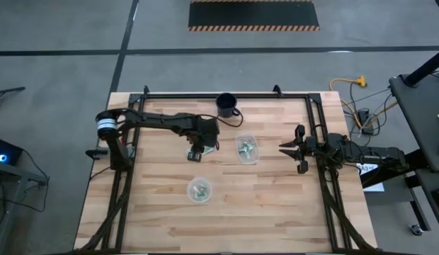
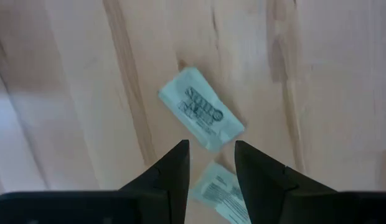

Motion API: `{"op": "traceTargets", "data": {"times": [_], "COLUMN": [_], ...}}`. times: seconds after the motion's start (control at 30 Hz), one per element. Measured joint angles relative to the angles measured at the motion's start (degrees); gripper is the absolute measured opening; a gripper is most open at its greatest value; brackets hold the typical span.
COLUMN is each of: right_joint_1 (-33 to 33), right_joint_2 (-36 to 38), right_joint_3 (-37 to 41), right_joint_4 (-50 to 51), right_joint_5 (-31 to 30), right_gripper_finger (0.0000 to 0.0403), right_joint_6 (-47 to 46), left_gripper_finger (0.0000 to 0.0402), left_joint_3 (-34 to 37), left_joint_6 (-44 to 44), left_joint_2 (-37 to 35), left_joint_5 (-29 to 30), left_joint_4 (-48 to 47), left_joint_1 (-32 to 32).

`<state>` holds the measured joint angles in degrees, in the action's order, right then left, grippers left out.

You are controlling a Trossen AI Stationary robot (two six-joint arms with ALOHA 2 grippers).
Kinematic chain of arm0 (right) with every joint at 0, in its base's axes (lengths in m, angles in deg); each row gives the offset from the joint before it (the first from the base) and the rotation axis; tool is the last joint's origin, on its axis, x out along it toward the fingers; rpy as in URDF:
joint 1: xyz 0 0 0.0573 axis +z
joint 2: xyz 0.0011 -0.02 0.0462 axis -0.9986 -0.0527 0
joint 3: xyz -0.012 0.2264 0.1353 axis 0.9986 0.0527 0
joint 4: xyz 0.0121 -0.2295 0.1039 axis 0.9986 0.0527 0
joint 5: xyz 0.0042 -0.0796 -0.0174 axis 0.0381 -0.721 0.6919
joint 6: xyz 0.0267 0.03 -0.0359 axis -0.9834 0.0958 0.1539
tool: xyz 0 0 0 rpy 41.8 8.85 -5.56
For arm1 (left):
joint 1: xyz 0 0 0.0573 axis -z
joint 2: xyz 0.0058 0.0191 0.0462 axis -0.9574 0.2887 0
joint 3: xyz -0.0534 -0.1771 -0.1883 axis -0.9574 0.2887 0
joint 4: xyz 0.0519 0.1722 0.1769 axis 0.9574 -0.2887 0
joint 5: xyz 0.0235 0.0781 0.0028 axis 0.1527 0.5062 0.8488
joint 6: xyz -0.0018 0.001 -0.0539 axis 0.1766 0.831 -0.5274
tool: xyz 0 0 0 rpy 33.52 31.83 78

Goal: Pick and place items into bin
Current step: Put the white stevia packet into the left transparent bin

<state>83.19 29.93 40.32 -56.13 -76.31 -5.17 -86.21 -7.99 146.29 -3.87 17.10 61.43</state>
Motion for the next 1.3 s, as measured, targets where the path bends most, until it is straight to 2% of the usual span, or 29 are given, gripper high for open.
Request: {"op": "traceTargets", "data": {"times": [0.33,0.53,0.7,1.0,1.3], "right_joint_1": [0.0,0.02,0.0,0.01,0.01], "right_joint_2": [-0.02,-0.02,-0.02,-0.02,0.0], "right_joint_3": [0.0,0.0,0.0,0.0,0.0], "right_joint_4": [-0.01,-0.02,0.0,0.0,-0.02], "right_joint_5": [0.0,0.02,0.01,0.02,0.02], "right_gripper_finger": [0.0072,0.0072,0.0072,0.0073,0.0072], "right_joint_6": [0.04,0.05,0.0,-0.01,-0.01], "left_gripper_finger": [0.0118,0.0187,0.0235,0.024,0.024], "left_joint_3": [-4.6,-6.16,-6.17,-4.69,-5.48], "left_joint_6": [-1.59,-4.92,-12.62,-18.61,-19.46], "left_joint_2": [3.8,4.62,4.62,5.41,12.65], "left_joint_5": [0.79,0.13,0.34,0.29,-0.11], "left_joint_4": [-0.11,-0.39,-0.39,0.81,1.85], "left_joint_1": [0.18,0.18,0.18,0.18,0.15]}}
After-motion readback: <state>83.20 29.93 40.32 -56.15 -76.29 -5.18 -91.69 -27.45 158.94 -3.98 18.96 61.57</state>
